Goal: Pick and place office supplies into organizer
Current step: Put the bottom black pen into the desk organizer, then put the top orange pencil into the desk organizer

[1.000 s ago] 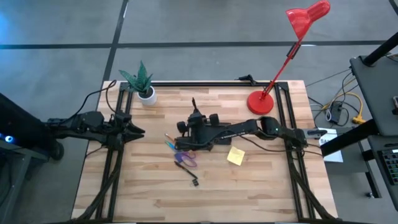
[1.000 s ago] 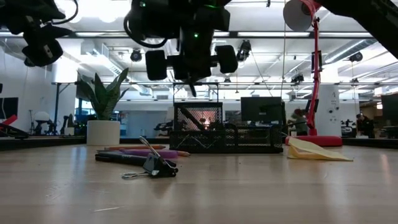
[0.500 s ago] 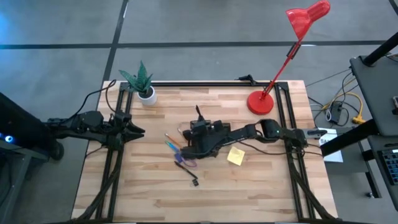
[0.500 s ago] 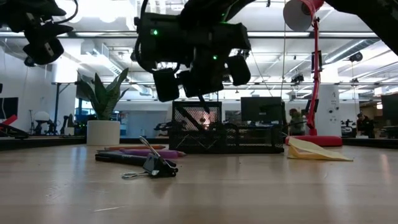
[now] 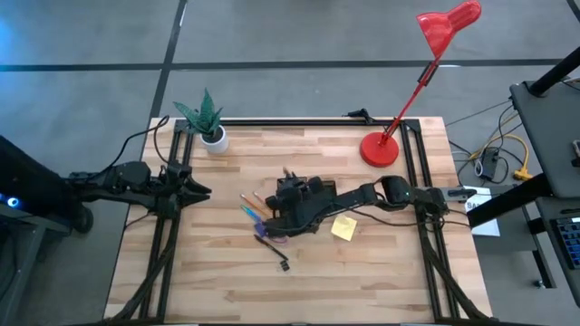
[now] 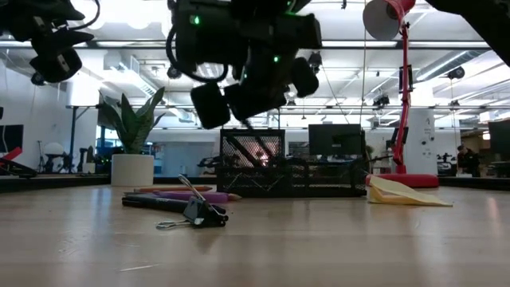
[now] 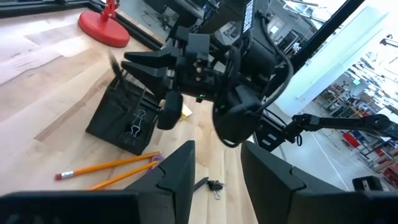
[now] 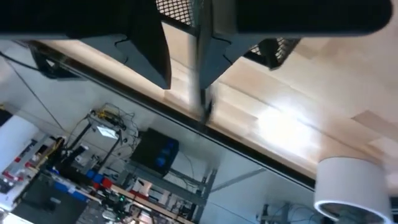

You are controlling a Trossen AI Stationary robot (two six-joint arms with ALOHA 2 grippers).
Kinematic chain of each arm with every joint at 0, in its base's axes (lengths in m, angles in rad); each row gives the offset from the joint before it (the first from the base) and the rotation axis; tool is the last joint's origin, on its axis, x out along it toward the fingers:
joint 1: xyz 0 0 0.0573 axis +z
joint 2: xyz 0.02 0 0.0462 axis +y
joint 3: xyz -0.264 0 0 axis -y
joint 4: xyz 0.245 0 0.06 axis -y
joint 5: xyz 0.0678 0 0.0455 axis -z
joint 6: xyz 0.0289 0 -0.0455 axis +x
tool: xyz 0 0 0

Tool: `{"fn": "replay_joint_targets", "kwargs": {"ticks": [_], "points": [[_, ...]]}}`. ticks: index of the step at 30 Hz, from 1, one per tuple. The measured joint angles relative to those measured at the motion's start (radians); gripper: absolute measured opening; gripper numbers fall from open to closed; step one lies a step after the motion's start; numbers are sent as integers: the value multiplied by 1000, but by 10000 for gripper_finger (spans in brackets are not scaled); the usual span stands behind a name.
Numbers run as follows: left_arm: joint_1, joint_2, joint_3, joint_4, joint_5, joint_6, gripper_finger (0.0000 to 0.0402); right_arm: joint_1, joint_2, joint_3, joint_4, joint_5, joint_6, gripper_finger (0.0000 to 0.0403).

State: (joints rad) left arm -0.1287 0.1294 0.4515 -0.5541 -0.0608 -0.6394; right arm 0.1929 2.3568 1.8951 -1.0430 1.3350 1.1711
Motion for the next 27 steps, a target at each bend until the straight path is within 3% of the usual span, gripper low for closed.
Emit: {"fn": "replay_joint_targets", "kwargs": {"ticks": [11, 14, 16, 22, 25, 27], "points": [[0, 0, 0, -3, -9, 1, 116, 54, -22, 26, -92, -4, 19, 112], [0, -1, 0, -3, -10, 1, 116, 72, -42, 78, -137, -85, 30, 118], [0, -2, 0, -3, -11, 1, 116, 83, -58, 114, -125, -210, -30, 121], [0, -1, -7, -6, -11, 13, 116, 140, -51, 125, 38, -726, -515, 121], [0, -2, -18, -8, -11, 23, 116, 147, -51, 85, 158, -1001, -549, 114], [0, 0, -22, -11, -10, 17, 116, 128, -50, 67, 183, -1066, -484, 106]]}}
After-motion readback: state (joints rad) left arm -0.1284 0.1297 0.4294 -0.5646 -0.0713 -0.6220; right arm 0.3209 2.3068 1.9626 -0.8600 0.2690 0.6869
